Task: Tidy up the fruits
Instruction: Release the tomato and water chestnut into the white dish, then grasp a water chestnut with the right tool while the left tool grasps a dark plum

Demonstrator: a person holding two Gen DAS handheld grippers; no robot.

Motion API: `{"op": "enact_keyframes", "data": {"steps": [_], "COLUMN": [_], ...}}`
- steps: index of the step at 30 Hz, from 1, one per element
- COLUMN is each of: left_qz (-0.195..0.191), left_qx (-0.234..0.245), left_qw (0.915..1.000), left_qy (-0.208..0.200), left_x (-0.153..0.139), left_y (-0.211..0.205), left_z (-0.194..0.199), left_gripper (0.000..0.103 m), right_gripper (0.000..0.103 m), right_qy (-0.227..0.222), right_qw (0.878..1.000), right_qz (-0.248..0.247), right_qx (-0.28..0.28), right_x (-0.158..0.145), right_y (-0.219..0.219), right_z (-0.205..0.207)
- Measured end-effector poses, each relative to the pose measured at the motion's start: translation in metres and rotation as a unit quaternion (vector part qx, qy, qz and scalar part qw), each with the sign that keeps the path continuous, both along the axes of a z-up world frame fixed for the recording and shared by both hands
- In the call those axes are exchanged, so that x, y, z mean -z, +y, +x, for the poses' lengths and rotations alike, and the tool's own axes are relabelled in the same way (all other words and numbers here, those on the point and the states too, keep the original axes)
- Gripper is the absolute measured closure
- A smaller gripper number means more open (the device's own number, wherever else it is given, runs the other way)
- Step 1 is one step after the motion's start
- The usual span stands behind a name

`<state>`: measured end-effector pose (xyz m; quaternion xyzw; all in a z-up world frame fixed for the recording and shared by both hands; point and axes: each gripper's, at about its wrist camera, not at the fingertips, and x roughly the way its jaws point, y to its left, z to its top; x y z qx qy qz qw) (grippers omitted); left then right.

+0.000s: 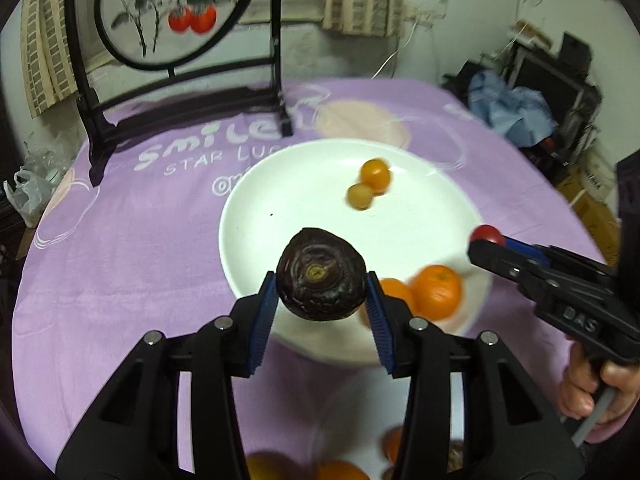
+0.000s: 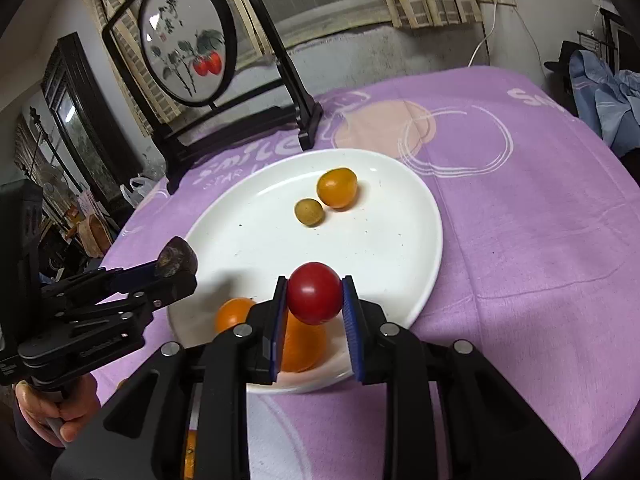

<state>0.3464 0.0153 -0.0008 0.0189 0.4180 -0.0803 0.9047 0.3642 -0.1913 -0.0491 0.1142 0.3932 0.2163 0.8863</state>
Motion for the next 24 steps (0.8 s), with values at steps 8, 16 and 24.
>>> {"op": "enact_keyframes", "data": {"steps": [8,16,24], "left_qz": [0.020,0.022,0.004], "left_qx": [-0.022,-0.046,-0.059], "left_qw": [0.9990,0.9983,0.9973], "left_qy": [0.032,0.030,-0.043], "left_x": [0.028,0.023,-0.020], "left_y": [0.002,0.006,0.040], "left_z": [0.030,0.028,-0.071], "left_gripper": [0.059,0.020,0.006], "right_gripper": [0.074,0.040,0.040], "right_qy": [0.013,-0.025,-0.084], "right_qw": [1.000,1.000,0.994], "right_qz": [-0.016,0.000,-0.045], "right_qx": [-0.009,-0.014,-0.047], "right_x": [0.008,-0.024,-0.027], "right_y": [0.007,-0.004,-0.012], "right_z": [0.009,-0.020,-0.107]}}
